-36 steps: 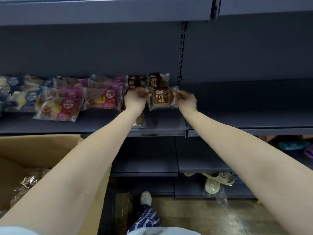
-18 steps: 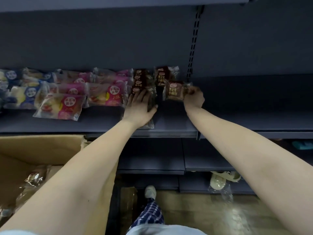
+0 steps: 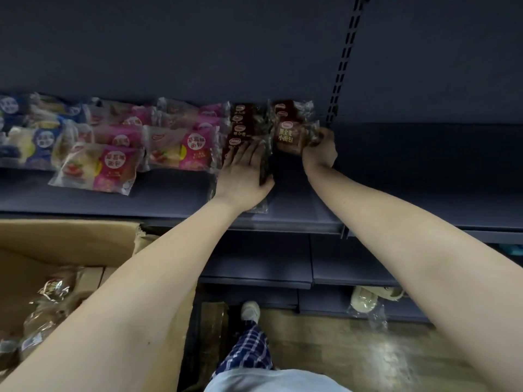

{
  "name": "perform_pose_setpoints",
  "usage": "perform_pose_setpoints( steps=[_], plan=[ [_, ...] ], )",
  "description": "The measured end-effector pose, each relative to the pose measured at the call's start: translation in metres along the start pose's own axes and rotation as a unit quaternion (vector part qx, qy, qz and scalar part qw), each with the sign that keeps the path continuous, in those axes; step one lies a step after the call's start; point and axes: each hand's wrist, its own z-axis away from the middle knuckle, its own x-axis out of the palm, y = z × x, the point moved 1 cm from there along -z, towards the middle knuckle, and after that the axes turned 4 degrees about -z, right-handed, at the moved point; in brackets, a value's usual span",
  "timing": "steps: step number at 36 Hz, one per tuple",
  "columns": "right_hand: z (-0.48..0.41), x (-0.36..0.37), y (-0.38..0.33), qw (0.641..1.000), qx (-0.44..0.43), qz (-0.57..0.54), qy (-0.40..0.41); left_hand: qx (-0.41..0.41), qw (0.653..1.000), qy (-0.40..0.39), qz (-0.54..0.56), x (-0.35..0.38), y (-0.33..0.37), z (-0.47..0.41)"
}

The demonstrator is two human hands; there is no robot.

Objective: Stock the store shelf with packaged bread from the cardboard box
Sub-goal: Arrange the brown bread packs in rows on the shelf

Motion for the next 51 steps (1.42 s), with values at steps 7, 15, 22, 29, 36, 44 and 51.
perform_pose_setpoints(
  steps=[7,15,22,29,36,44,51],
  plan=[
    [-0.012,0.012,0.002,0.999,-0.013,-0.008,0.046,0.003,1.0,-0.002,-0.001,-0.001,0.0,-0.001],
    [-0.018,0.019,0.003,0.999,-0.011,0.032,0.043,0.002,1.0,-0.005,-0.008,0.0,-0.001,0.0],
    [-0.02,0.012,0.006,0.988,-0.071,0.138,-0.006,0.003,1.0,-0.013,-0.009,0.001,-0.002,-0.001],
    [-0.011,0.009,-0.003,0.99,-0.02,0.139,-0.013,0.008,0.999,-0.033,-0.007,-0.002,-0.005,0.0],
    [0.012,0.0,-0.016,0.985,-0.122,0.121,-0.008,-0.022,0.999,-0.022,-0.018,-0.017,-0.015,0.009],
    [0.051,-0.001,-0.032,0.969,-0.218,0.11,-0.03,-0.038,0.999,0.006,-0.026,-0.035,-0.012,0.038],
    [0.096,0.009,-0.031,0.935,-0.321,0.128,-0.081,-0.086,0.995,0.013,-0.04,-0.039,-0.029,0.084]
  ],
)
